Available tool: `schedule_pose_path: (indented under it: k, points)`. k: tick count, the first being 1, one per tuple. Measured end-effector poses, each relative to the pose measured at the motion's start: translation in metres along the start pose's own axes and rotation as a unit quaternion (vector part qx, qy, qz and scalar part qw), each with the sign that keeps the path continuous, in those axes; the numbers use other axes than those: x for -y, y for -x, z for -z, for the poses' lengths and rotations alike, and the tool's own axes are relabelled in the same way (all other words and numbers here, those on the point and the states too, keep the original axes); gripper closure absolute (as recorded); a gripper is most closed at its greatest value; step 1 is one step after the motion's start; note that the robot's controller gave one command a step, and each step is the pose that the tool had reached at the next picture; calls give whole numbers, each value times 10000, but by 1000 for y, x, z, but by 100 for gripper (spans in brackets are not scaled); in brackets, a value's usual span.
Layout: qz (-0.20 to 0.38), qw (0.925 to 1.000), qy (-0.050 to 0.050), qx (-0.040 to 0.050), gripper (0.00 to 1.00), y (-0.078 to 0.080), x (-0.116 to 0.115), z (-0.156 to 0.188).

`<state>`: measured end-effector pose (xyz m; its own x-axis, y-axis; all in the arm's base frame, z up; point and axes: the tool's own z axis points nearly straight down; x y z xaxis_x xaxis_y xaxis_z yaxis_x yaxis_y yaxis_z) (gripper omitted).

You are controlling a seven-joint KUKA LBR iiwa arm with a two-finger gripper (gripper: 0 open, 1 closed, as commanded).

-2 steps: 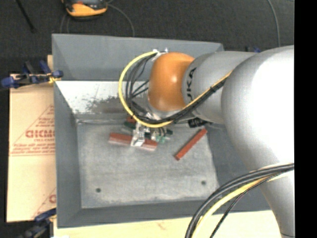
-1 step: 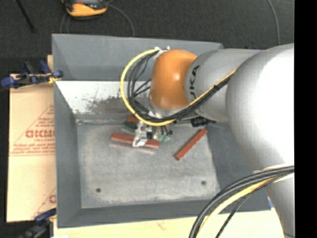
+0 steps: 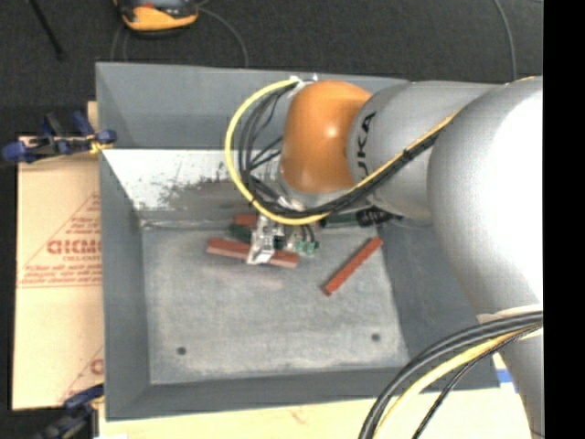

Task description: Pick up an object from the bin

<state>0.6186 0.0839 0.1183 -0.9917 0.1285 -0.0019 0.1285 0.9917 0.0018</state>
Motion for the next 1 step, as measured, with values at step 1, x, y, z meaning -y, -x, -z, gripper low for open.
schedule_pose_path:
  k: [1]
  points:
    - [3, 10000, 7, 33, 100, 2, 0, 10]
